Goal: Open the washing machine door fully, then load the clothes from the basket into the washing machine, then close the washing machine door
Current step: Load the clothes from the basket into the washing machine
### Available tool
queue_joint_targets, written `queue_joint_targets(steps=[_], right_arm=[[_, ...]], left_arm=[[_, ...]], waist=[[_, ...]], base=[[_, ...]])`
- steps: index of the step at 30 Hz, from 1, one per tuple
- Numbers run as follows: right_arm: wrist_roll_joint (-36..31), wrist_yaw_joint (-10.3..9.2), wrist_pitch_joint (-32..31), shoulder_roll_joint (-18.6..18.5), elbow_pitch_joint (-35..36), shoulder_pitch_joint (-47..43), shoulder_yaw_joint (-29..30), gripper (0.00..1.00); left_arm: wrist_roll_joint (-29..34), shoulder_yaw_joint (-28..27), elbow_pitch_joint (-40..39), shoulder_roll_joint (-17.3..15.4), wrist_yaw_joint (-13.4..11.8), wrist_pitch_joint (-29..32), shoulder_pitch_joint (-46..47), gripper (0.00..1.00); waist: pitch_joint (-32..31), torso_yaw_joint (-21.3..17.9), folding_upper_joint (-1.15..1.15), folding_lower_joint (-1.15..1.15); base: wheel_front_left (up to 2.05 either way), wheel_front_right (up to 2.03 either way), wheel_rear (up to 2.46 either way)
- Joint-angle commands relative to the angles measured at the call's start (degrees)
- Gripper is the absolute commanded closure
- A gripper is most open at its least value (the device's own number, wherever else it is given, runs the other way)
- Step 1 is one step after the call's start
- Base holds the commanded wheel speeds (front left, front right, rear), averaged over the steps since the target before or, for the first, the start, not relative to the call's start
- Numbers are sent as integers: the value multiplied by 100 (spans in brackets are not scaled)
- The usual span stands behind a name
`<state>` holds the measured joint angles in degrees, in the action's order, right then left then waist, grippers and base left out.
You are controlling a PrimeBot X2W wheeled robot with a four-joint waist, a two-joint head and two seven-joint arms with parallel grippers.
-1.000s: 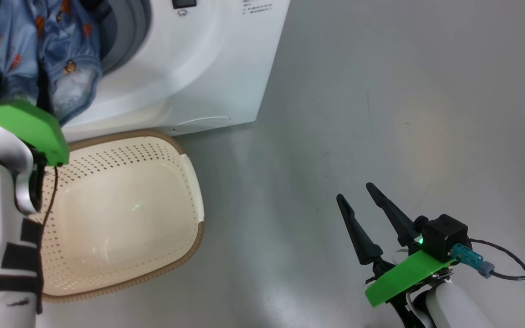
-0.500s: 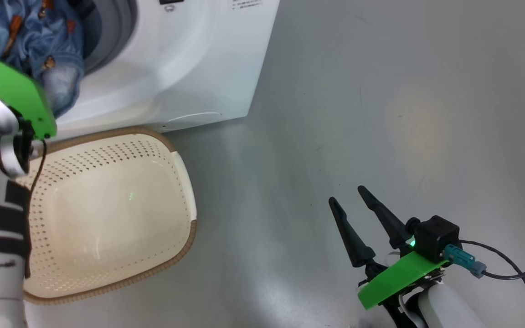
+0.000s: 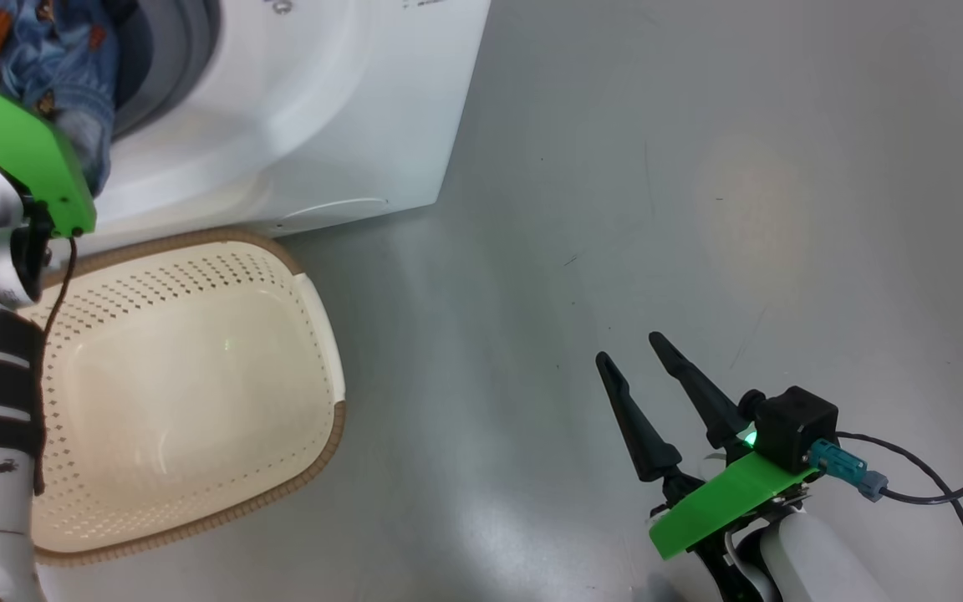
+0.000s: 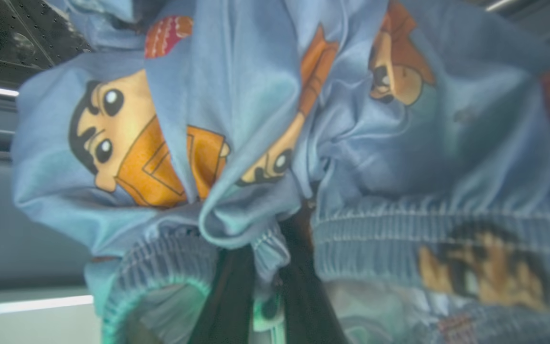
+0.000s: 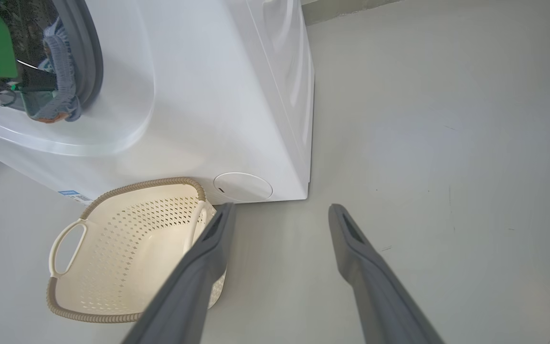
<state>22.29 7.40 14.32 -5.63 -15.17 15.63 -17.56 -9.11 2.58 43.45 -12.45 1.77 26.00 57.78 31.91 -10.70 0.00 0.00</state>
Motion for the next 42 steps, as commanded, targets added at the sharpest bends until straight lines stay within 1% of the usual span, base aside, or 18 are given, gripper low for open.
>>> queue_joint_targets(steps=[1, 5, 10, 15, 16, 18, 21, 22, 24, 34, 40, 42], right_arm=[[100, 9, 68, 34, 102, -54, -106, 0], [114, 9, 68, 43, 123, -50, -91, 0], [120, 9, 68, 52, 152, -47, -97, 0], [130, 9, 68, 48, 157, -71, -99, 0], [135, 9, 68, 48, 163, -75, -100, 0], [137, 9, 68, 48, 169, -84, -101, 0], [142, 9, 68, 37, 174, -105, -98, 0], [142, 9, 68, 37, 174, -105, -98, 0], [153, 9, 68, 17, 169, -138, -96, 0], [140, 9, 68, -23, 224, -177, -126, 0], [131, 9, 68, -35, 252, -230, -137, 0], [127, 9, 68, -36, 279, -240, -166, 0]], left_arm=[[-74, -50, -48, -141, 55, -48, -82, 100], [-12, -5, -177, -204, 88, -854, 38, 100], [52, 23, -138, -313, 116, -1852, 214, 100], [92, 36, -1, -381, 87, -2646, 471, 100], [134, 56, 43, -422, 57, -2945, 593, 100], [160, 59, 77, -454, 20, -3272, 707, 100], [181, 65, 175, -496, -19, -3636, 854, 100], [181, 65, 175, -496, -19, -3636, 854, 100], [176, 70, 283, -508, -45, -3826, 954, 100], [-3, 25, 537, -516, 28, -3991, 1369, 100], [-1, 14, 311, -573, 43, -4081, 1660, 100], [30, -18, 37, -630, 32, -4093, 1771, 100]], waist=[[0, 5, 0, 0], [12, 25, 0, 0], [44, 27, 0, 0], [81, 25, 0, 0], [100, 19, 0, 0], [102, 13, 0, 0], [108, 12, 0, 0], [108, 12, 0, 0], [132, 24, 0, 0], [535, 65, 0, 0], [790, 75, 0, 0], [909, 62, 0, 0]], base=[[0, 0, 0], [0, 0, 0], [0, 0, 0], [0, 0, 0], [0, 0, 0], [0, 0, 0], [0, 0, 0], [0, 0, 0], [0, 0, 0], [0, 0, 0], [0, 0, 0], [0, 0, 0]])
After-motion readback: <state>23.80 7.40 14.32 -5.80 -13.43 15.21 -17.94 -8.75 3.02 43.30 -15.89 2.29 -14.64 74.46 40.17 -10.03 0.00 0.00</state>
